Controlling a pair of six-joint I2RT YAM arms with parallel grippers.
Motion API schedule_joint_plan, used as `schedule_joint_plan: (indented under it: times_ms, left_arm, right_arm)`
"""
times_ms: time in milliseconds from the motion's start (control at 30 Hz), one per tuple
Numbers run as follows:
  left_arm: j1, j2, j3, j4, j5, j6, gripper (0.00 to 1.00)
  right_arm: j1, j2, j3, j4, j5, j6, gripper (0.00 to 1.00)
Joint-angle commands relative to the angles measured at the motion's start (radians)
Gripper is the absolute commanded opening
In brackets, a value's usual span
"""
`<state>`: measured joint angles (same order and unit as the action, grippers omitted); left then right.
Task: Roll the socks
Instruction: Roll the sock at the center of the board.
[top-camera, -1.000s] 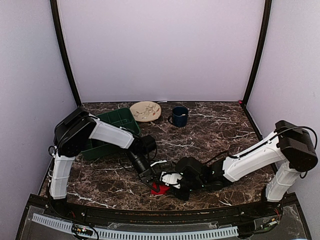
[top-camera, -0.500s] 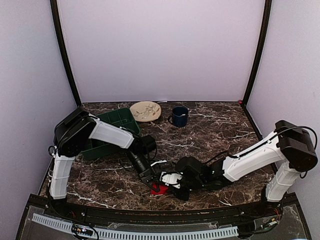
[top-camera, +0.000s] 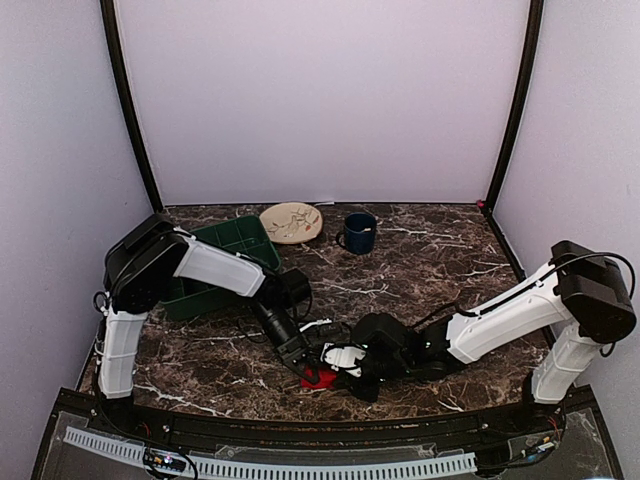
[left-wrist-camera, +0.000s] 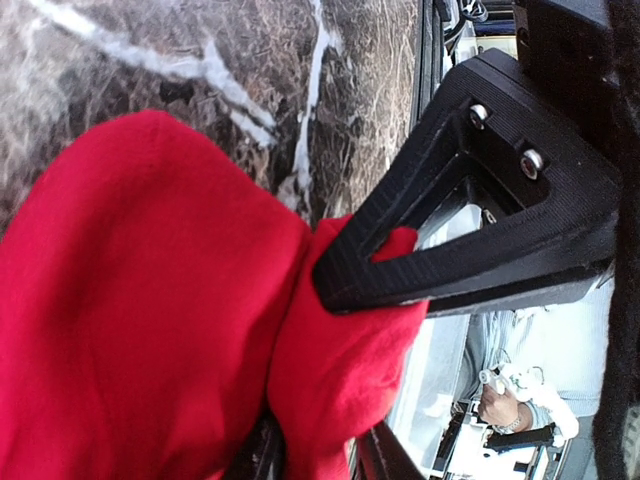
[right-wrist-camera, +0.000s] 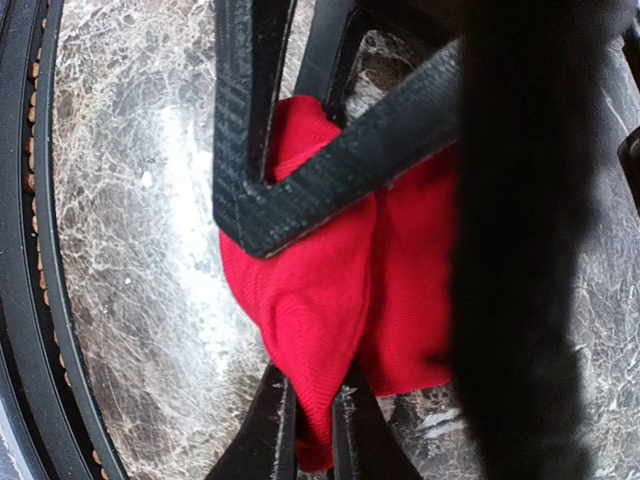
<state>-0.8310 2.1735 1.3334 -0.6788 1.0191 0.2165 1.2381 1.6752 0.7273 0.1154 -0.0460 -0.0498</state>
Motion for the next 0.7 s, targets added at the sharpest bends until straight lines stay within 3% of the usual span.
schedule_joint_plan:
  times_ms: [0,667]
  left_arm:
    - [0.022,-0.037,-0.049,0.001,-0.128,-0.014,0.27]
    - [0.092,-0.107,-0.102,0.031,-0.161,-0.033,0.28]
  right_arm:
    - [-0.007,-0.025,-0.022,0.020,-0.019,0.014,0.00]
    - [-0.008,-0.037,-0.045,0.026,-0.025,0.037,0.00]
